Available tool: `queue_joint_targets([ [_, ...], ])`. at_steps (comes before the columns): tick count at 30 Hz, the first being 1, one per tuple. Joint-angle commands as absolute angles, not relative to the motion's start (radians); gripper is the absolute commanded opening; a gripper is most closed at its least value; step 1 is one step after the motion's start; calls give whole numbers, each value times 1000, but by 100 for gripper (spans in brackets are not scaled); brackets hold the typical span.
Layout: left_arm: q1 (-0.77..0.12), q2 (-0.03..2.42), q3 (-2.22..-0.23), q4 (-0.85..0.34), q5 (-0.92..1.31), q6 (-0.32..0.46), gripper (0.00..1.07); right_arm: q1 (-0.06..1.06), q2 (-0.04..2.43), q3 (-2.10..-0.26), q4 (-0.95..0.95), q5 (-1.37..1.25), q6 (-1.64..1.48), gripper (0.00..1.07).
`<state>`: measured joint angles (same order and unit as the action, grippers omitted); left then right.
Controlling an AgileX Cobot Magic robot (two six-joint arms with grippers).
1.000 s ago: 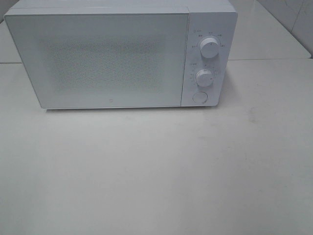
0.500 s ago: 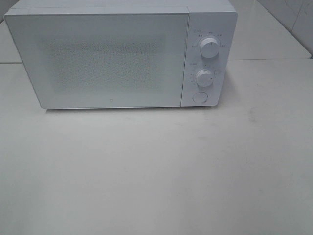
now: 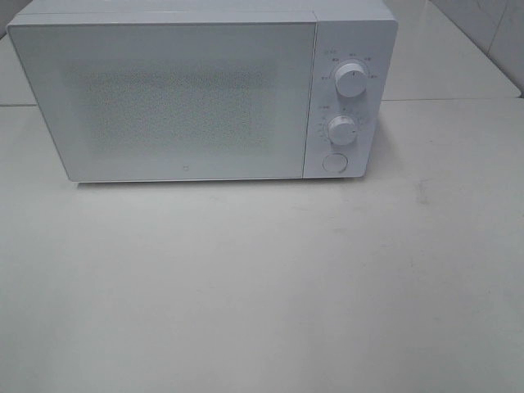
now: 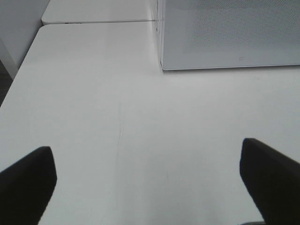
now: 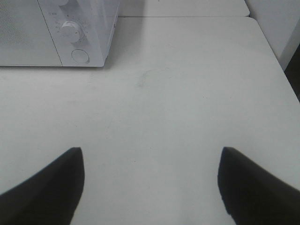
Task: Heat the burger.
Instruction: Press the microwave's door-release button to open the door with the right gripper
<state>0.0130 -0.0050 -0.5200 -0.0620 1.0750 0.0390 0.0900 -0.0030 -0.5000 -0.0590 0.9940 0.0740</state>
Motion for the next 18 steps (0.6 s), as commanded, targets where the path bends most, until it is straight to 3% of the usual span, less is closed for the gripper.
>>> queue_joint_targets([
  [1, 14, -20, -517, -61, 1068, 35, 100, 81, -32, -498, -63, 997, 57, 76],
  [18, 14, -20, -517, -61, 1068, 35, 100, 81, 72, -533, -64, 933, 57, 76],
])
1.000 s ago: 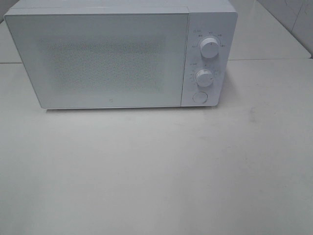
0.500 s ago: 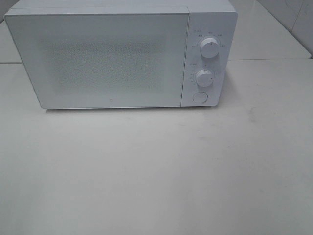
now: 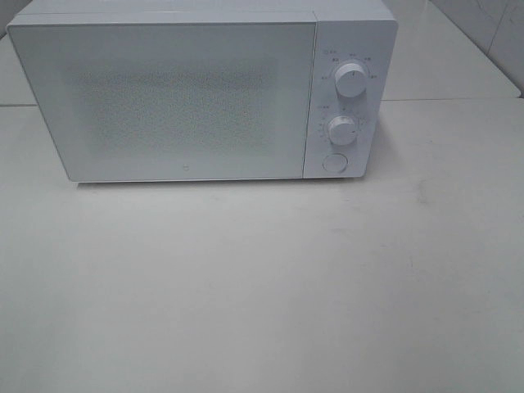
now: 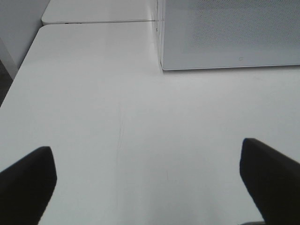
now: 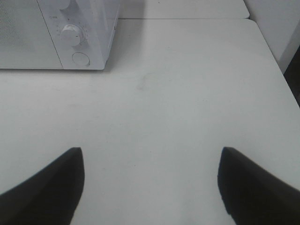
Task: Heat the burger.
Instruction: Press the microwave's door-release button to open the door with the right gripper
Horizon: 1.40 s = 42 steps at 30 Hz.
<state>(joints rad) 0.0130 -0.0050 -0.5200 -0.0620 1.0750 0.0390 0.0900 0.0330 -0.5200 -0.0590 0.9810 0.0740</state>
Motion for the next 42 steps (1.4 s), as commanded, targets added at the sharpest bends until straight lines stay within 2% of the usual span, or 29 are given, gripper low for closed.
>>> queue_joint_targets([
  [1, 14, -20, -517, -61, 1068, 35, 100, 81, 104, -533, -63, 897, 58, 76],
  [22, 14, -20, -517, -61, 1068, 35, 100, 81, 522, -533, -63, 540, 69, 76],
  [42, 14, -20, -517, -61, 1068, 35, 100, 81, 969, -533, -41, 0, 83, 76],
])
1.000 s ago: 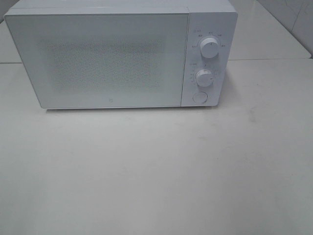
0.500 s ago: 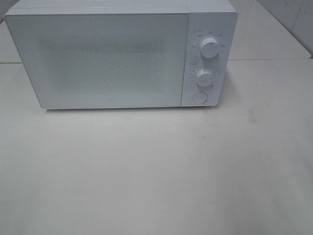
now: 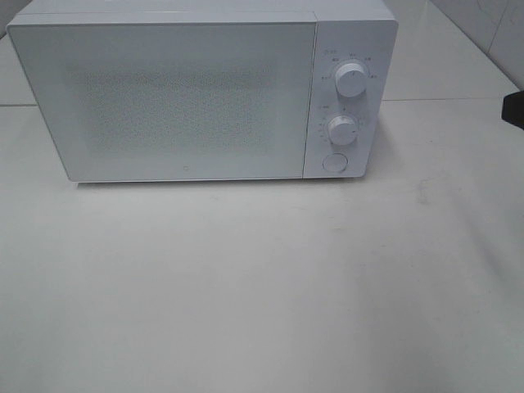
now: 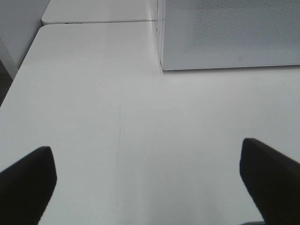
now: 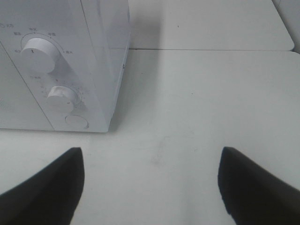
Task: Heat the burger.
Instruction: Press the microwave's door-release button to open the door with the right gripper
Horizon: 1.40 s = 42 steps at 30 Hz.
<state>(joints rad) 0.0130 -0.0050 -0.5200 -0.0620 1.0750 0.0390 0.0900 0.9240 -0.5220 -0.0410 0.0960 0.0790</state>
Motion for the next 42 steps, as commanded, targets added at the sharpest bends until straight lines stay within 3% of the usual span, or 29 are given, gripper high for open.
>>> queue_joint_targets([
  [1, 14, -20, -517, -61, 1068, 35, 100, 81, 984, -533, -41, -34, 83, 76],
  [8, 14, -20, -517, -61, 1068, 35, 100, 81, 1091, -521, -41, -269, 76, 76],
  [13, 14, -20, -517, -61, 1068, 35, 100, 82, 1224, -439, -39, -578, 71, 76],
  [24, 14, -20, -517, -61, 1068, 35, 100, 87, 1407, -384, 33, -847, -19, 76],
  [29, 14, -20, -517, -61, 1068, 35, 100, 199, 1493, -346, 246, -985, -167, 76],
  [42, 14, -17, -517, -61, 1068, 35, 100, 517, 1631, -343, 565, -1141, -241, 76],
])
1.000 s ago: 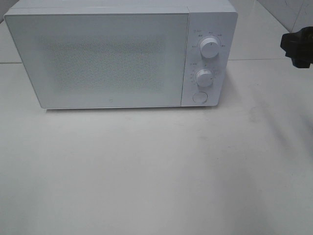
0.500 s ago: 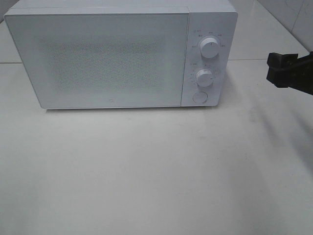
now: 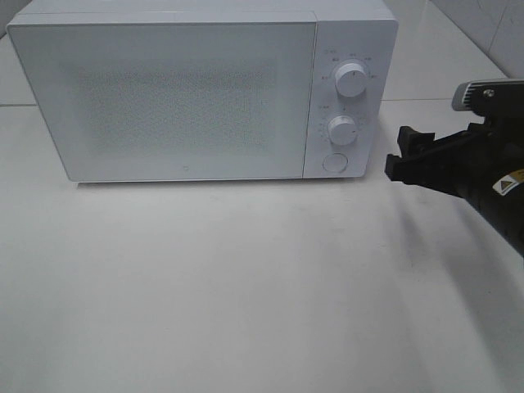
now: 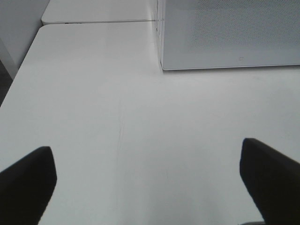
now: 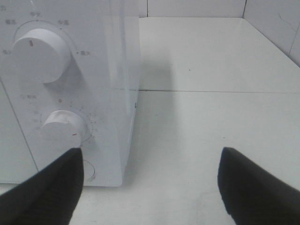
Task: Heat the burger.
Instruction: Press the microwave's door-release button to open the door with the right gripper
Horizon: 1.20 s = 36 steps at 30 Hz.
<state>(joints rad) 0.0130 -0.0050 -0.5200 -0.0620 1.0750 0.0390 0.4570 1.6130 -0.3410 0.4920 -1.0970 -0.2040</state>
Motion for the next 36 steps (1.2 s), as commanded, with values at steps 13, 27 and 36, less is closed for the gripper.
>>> queue_joint_targets([
  [13, 14, -10, -517, -61, 1068, 35, 100, 725, 1708, -378, 795, -1207, -283, 76],
  [27, 14, -10, -517, -61, 1068, 35, 100, 771, 1794, -455, 821, -1169, -275, 76],
  [36, 14, -10, -517, -61, 1068, 35, 100, 771, 1794, -459, 820, -1168, 52, 68],
])
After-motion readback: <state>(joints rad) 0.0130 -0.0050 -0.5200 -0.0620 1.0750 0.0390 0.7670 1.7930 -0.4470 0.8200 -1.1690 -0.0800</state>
